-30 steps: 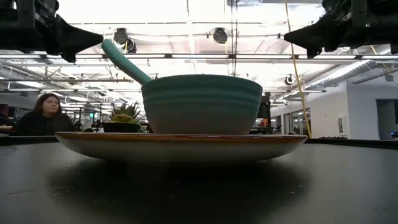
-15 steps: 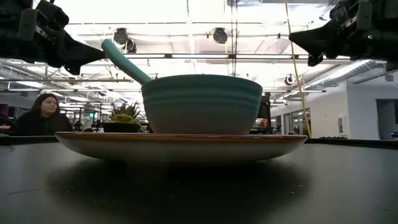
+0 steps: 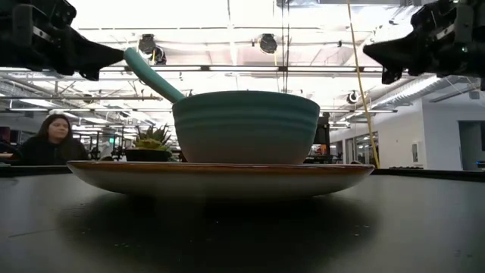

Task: Set table place
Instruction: Return to Home Position

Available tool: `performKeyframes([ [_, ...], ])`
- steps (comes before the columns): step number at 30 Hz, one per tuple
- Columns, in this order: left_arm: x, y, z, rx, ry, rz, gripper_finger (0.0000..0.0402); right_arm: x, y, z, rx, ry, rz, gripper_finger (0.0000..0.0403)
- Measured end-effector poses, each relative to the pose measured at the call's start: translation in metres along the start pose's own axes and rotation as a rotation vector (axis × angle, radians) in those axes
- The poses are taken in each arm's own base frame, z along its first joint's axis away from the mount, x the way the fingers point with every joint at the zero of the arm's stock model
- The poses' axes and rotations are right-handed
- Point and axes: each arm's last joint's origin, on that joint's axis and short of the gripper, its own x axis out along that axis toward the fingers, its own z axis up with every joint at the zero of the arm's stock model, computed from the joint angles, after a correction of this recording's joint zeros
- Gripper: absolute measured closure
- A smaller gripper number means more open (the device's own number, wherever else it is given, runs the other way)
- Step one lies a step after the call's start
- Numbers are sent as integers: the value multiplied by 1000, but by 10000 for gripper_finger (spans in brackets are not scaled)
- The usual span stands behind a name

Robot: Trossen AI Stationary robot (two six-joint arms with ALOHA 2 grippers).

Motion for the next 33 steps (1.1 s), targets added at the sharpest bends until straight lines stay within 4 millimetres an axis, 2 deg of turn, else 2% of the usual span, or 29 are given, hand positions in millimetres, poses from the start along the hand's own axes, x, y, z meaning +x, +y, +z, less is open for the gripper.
performKeyframes([
  [4, 0, -2, 2, 3, -22, -11, 401, -1, 2, -5, -3, 40, 11, 403],
  [11, -2, -7, 8, 8, -78, -47, 401, -2, 5, -3, 20, -2, 38, 403],
  [25, -5, -11, 15, 62, -133, -13, 401, -2, 12, 4, -19, -80, 92, 403],
  [33, -3, -7, 5, 75, -35, 16, 401, -2, 12, 3, -27, -67, 92, 403],
])
